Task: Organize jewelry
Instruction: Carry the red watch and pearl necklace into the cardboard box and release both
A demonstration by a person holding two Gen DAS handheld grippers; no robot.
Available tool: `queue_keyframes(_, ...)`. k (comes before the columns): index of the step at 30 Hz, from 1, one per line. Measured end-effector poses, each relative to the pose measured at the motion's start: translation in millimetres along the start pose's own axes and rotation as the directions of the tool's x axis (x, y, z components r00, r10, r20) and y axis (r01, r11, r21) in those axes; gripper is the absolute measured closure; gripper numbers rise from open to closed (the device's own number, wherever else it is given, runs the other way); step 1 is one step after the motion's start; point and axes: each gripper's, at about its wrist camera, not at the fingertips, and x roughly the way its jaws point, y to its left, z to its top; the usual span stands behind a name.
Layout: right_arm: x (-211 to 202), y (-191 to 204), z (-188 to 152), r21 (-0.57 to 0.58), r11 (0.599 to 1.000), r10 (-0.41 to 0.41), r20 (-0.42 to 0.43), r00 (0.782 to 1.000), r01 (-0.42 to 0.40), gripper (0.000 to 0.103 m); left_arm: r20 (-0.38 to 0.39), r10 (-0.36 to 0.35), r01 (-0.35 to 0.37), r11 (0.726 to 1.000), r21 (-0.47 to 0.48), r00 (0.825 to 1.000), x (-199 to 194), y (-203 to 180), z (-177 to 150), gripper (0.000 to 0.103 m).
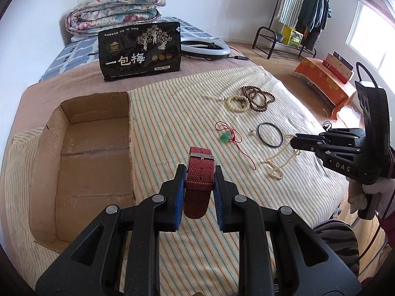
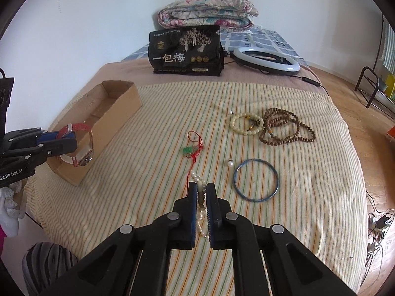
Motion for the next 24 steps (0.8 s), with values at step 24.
queue_keyframes(24,-65.7,113.8,110.9,-0.187,0.969,0.202,0.221,0.954,-0.162,0.099,0.080,0.171,-0.161,0.980,-0.113,0.982,-74.8,90.2,-14.8,0.083)
